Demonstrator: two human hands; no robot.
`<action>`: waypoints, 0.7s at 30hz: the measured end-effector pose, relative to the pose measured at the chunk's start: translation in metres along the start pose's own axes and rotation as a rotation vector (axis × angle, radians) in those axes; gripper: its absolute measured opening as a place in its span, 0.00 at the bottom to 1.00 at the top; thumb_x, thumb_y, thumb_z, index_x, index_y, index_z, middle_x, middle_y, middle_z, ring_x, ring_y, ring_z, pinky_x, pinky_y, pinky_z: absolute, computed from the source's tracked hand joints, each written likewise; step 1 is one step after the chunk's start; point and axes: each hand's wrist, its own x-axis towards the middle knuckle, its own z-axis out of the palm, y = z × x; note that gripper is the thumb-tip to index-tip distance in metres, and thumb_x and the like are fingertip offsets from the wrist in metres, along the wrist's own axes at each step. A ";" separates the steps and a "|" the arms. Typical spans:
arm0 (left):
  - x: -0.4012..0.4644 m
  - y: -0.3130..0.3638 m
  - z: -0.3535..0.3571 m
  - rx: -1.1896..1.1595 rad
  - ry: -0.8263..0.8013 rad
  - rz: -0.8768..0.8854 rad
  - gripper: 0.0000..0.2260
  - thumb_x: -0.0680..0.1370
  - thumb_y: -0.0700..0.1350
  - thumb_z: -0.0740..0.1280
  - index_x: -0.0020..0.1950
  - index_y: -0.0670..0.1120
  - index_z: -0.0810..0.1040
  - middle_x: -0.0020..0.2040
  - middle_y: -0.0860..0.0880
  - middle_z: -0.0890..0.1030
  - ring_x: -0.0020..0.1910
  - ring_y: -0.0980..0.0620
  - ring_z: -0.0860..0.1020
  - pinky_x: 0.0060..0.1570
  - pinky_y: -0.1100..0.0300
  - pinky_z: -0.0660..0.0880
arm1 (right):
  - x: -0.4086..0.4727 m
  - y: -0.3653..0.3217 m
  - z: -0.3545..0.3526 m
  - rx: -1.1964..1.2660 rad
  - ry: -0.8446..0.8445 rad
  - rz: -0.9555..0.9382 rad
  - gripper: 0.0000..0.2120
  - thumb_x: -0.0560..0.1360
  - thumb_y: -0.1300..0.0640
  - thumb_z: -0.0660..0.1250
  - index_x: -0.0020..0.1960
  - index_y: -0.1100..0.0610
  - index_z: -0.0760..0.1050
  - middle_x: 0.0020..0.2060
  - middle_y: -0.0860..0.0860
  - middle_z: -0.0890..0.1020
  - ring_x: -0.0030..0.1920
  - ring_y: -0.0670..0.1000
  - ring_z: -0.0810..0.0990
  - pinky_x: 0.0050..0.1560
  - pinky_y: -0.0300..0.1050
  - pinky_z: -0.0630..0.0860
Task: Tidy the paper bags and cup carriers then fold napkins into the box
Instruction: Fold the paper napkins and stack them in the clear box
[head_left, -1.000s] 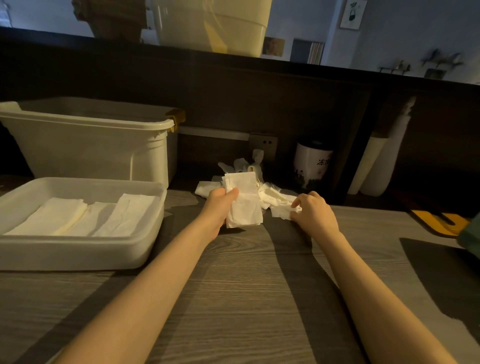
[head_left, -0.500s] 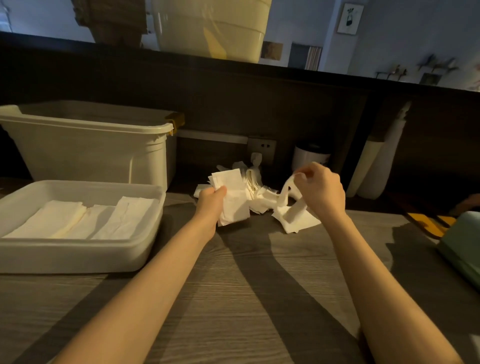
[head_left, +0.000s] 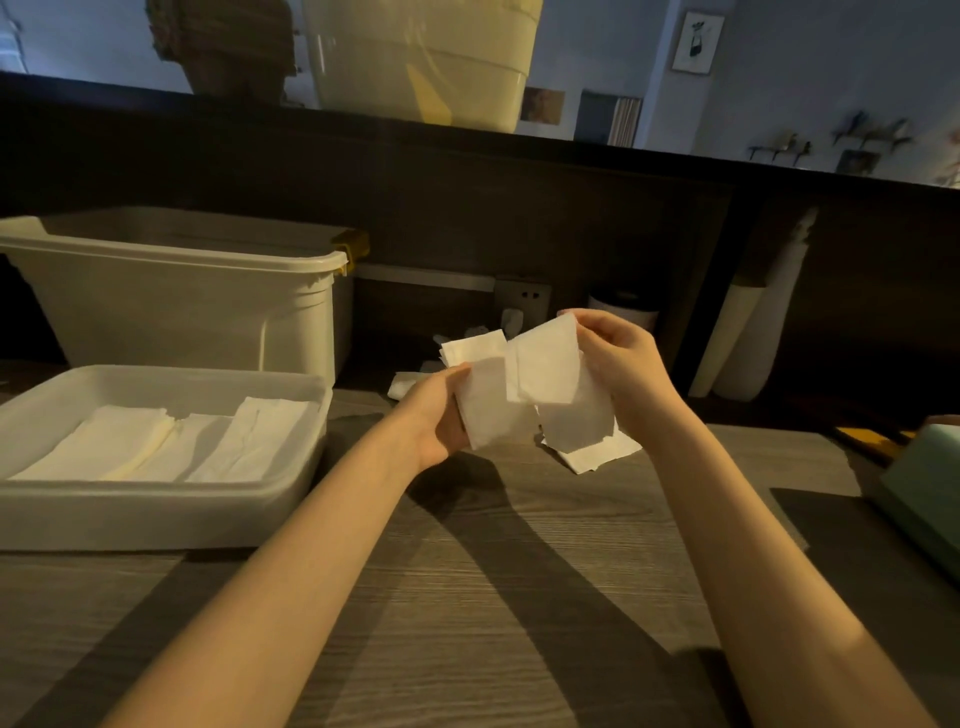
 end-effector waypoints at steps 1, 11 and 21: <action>-0.001 0.000 0.001 -0.019 -0.032 -0.009 0.10 0.81 0.47 0.58 0.60 0.49 0.73 0.53 0.45 0.79 0.52 0.46 0.77 0.51 0.48 0.75 | 0.000 0.001 0.001 -0.015 -0.008 -0.010 0.03 0.76 0.54 0.66 0.49 0.50 0.78 0.43 0.45 0.80 0.45 0.47 0.79 0.43 0.40 0.76; -0.010 0.001 0.004 0.125 -0.138 0.071 0.09 0.77 0.44 0.64 0.57 0.47 0.76 0.50 0.46 0.81 0.49 0.48 0.79 0.42 0.54 0.78 | -0.004 0.004 0.004 0.035 -0.174 -0.023 0.11 0.75 0.65 0.66 0.50 0.50 0.76 0.47 0.44 0.81 0.50 0.46 0.79 0.49 0.44 0.80; -0.010 0.005 -0.002 0.156 -0.189 0.129 0.07 0.78 0.42 0.63 0.55 0.49 0.75 0.50 0.48 0.79 0.50 0.50 0.78 0.45 0.56 0.77 | -0.004 0.006 0.005 0.125 -0.153 0.007 0.15 0.75 0.69 0.64 0.52 0.50 0.75 0.50 0.44 0.80 0.54 0.49 0.78 0.49 0.48 0.79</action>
